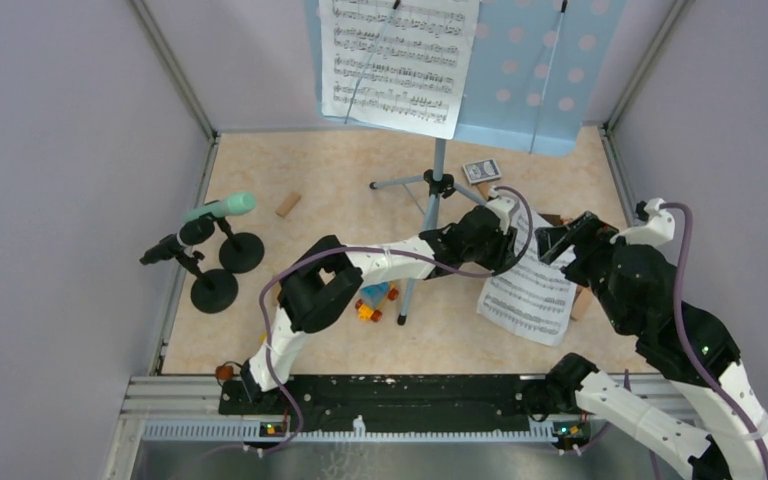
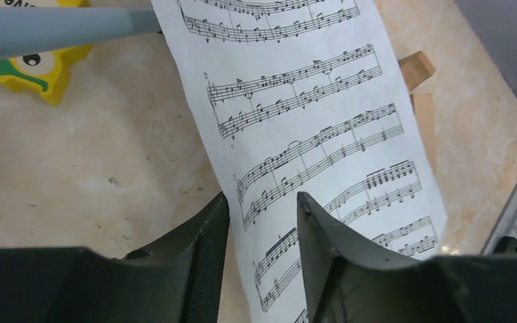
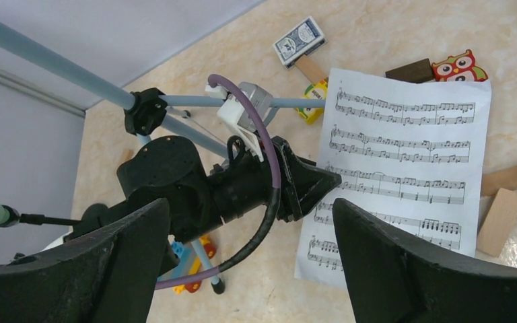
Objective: Pack up the instrument practice props
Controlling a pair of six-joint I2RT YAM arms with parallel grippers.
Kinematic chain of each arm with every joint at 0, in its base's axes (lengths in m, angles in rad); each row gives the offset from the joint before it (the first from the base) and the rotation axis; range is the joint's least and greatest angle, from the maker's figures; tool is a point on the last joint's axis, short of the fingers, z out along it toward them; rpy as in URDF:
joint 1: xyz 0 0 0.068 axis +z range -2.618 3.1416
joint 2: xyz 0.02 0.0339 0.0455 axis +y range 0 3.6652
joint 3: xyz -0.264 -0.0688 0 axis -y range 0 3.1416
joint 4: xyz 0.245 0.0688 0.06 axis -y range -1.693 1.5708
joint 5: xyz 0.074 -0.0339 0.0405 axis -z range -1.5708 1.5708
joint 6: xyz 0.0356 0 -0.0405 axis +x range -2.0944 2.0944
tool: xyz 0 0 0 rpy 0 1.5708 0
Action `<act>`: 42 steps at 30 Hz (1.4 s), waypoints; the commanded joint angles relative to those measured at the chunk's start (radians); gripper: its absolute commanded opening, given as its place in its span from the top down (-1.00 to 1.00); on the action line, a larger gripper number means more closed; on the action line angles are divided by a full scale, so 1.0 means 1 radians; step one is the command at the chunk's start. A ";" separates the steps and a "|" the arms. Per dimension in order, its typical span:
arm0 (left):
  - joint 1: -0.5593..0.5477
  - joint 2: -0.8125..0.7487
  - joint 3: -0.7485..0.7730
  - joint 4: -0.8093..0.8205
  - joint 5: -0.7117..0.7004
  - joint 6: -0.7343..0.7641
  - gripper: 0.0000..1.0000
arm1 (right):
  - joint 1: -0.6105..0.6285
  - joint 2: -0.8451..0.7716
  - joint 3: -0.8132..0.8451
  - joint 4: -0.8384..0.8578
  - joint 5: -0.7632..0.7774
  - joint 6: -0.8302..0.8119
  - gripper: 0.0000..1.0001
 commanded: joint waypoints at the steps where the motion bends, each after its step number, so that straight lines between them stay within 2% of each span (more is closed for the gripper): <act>1: 0.001 -0.073 0.006 -0.007 -0.074 0.021 -0.03 | 0.002 -0.003 -0.019 -0.015 0.005 -0.017 -0.78; 7: -0.008 -0.204 -0.086 -0.024 -0.078 0.050 -0.25 | 0.002 0.010 0.001 -0.011 -0.080 -0.121 -0.81; 9: -0.019 -0.267 -0.131 -0.053 -0.071 0.061 -0.30 | 0.002 0.010 0.013 0.014 -0.177 -0.207 -0.82; 11: -0.039 -0.339 -0.209 -0.061 -0.068 0.068 -0.45 | 0.001 0.005 0.023 0.052 -0.297 -0.286 -0.82; 14: -0.087 -0.485 -0.336 -0.056 -0.097 0.074 -0.50 | 0.002 0.012 0.050 0.109 -0.499 -0.393 -0.82; 17: -0.140 -0.629 -0.424 -0.060 -0.141 0.086 -0.54 | 0.002 0.049 0.098 0.146 -0.598 -0.425 -0.82; 21: -0.179 -0.826 -0.465 -0.155 -0.193 0.104 -0.55 | 0.001 0.138 0.193 0.191 -0.668 -0.417 -0.82; 25: -0.182 -0.987 -0.418 -0.236 -0.262 0.165 -0.54 | 0.002 0.219 0.272 0.271 -0.712 -0.369 -0.78; 28: -0.182 -1.034 -0.297 -0.319 -0.331 0.239 -0.56 | 0.002 0.280 0.318 0.358 -0.695 -0.308 -0.74; 32: -0.180 -0.998 -0.071 -0.415 -0.397 0.358 -0.58 | 0.001 0.362 0.390 0.461 -0.662 -0.243 -0.69; 37: -0.166 -0.930 0.080 -0.432 -0.437 0.468 -0.61 | 0.002 0.464 0.490 0.510 -0.614 -0.200 -0.62; 40: -0.106 -0.883 0.183 -0.455 -0.391 0.490 -0.61 | 0.002 0.494 0.519 0.538 -0.592 -0.193 -0.60; 42: -0.015 -0.844 0.257 -0.483 -0.288 0.470 -0.59 | 0.002 0.506 0.532 0.551 -0.585 -0.190 -0.59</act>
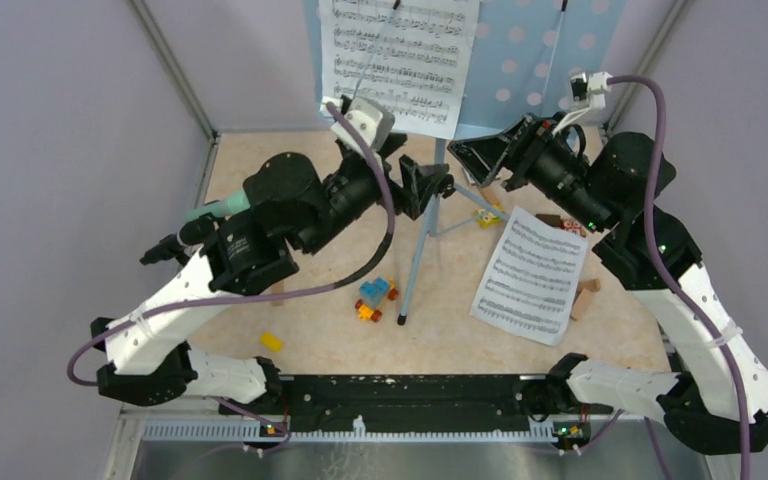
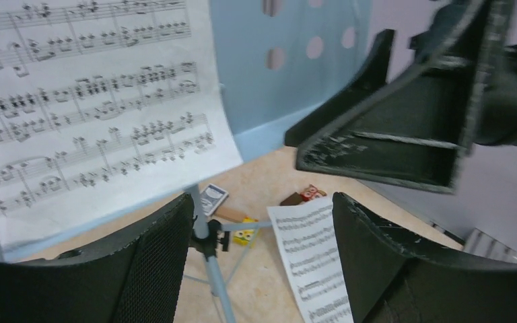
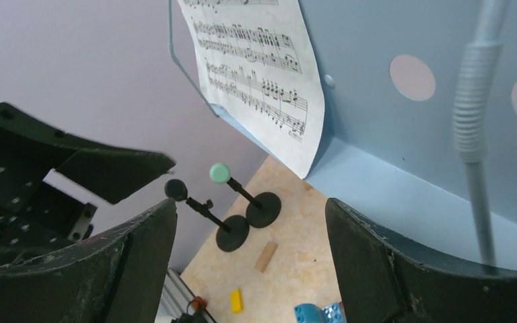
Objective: Pack up the instrument practice props
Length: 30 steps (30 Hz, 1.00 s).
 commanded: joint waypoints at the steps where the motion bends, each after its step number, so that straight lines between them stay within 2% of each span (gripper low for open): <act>1: 0.181 0.093 0.151 -0.082 0.164 0.030 -0.58 | 0.002 0.017 0.072 0.090 0.053 0.032 -0.59; 2: 0.236 0.113 0.179 -0.092 0.242 -0.003 -0.56 | 0.002 0.023 0.080 0.093 0.062 0.034 -0.59; 4: 0.309 0.150 0.236 -0.109 0.304 -0.010 -0.55 | 0.002 0.040 0.094 0.095 0.070 0.038 -0.58; 10: 0.385 0.233 0.409 -0.137 0.412 -0.002 -0.57 | 0.002 0.073 0.119 0.098 0.099 0.033 -0.54; 14: 0.423 0.253 0.470 -0.139 0.443 -0.002 -0.59 | 0.002 0.082 0.120 0.107 0.116 0.030 -0.52; 25: 0.496 0.245 0.479 -0.136 0.445 -0.004 -0.61 | 0.002 0.116 0.121 0.113 0.128 0.024 -0.49; 30: 0.517 0.213 0.421 -0.098 0.432 -0.011 -0.60 | 0.002 0.117 0.111 0.120 0.123 0.026 -0.48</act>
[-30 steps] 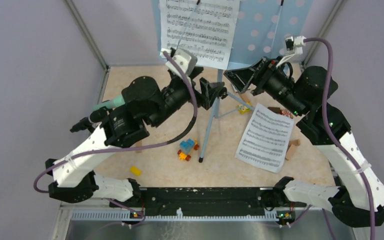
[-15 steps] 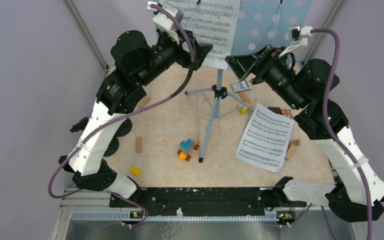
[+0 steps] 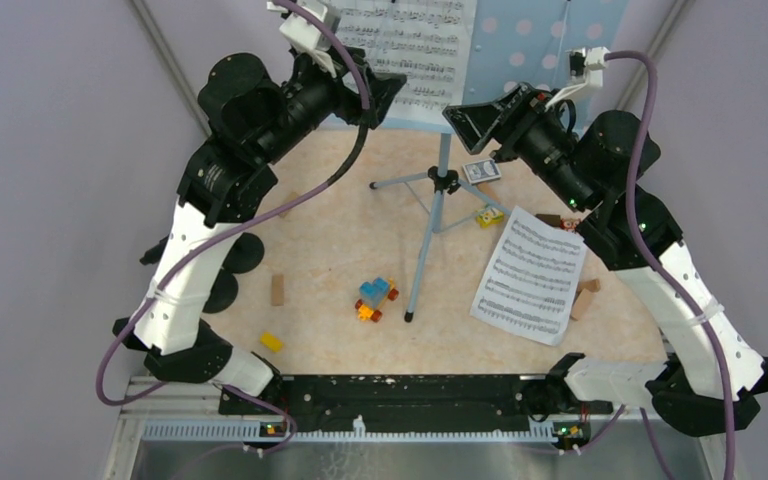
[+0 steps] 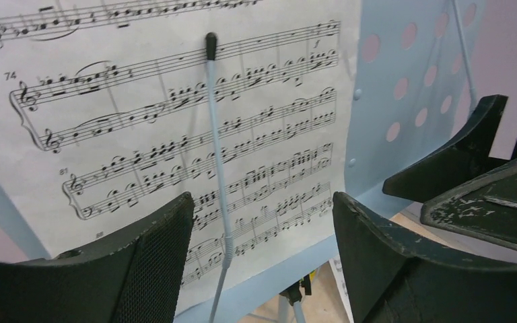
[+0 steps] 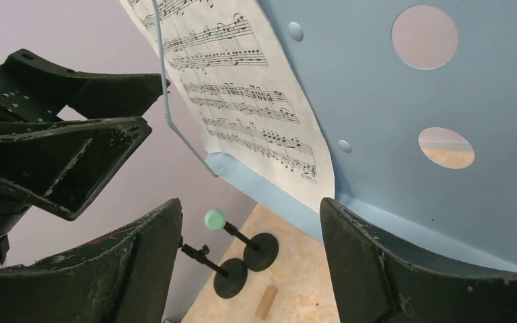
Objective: Pack up the instrument practice props
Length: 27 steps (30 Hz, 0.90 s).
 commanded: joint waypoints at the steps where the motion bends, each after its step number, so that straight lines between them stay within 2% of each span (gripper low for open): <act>1: 0.023 -0.059 -0.061 0.069 -0.013 -0.009 -0.60 | 0.002 0.004 0.019 0.031 0.013 -0.001 -0.47; 7: 0.024 -0.092 -0.104 0.132 0.005 -0.014 -0.63 | 0.002 0.001 0.016 0.028 0.013 -0.002 -0.47; 12: 0.025 -0.071 -0.106 0.132 -0.007 -0.016 -0.57 | 0.002 0.002 0.010 0.031 0.014 0.003 -0.46; 21: 0.033 -0.021 -0.105 0.153 -0.016 -0.017 -0.30 | 0.002 0.008 0.010 0.044 0.010 0.010 -0.43; 25: 0.037 -0.004 -0.106 0.154 -0.008 -0.021 -0.11 | 0.002 0.006 0.010 0.042 0.009 0.007 -0.43; 27: 0.037 0.002 -0.108 0.154 -0.006 -0.023 0.06 | 0.002 0.001 0.008 0.039 0.009 0.006 -0.43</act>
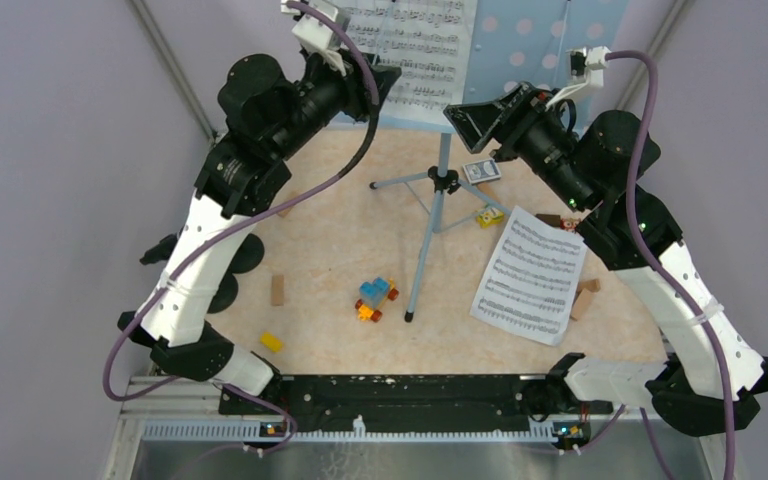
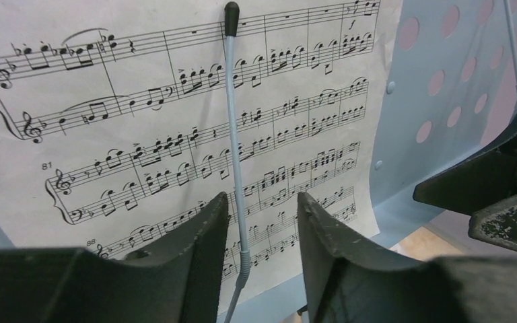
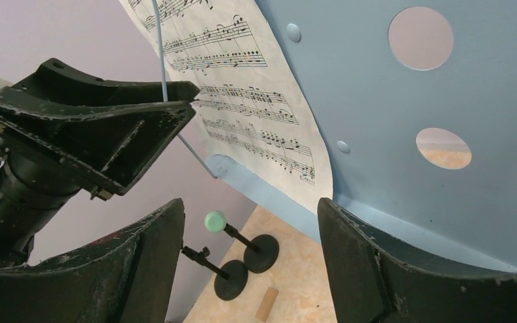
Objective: Pack up the instrument practice props
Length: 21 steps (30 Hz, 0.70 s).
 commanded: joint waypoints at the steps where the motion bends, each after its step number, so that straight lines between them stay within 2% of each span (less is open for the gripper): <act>1: 0.007 0.008 -0.004 0.049 -0.004 -0.010 0.13 | 0.002 -0.004 0.006 0.034 0.004 0.001 -0.42; 7: 0.010 -0.008 -0.035 0.073 -0.011 -0.014 0.65 | 0.002 -0.011 -0.016 0.003 0.031 0.001 -0.41; 11: 0.010 -0.011 -0.041 0.079 -0.002 -0.016 0.91 | 0.002 -0.005 -0.029 -0.004 0.042 0.008 -0.37; 14: 0.010 -0.012 -0.048 0.081 0.009 -0.018 0.99 | 0.002 0.010 -0.022 -0.006 0.050 0.010 -0.36; 21: 0.009 -0.017 -0.065 0.088 0.020 -0.021 1.00 | 0.002 0.059 0.014 -0.008 0.086 0.000 -0.32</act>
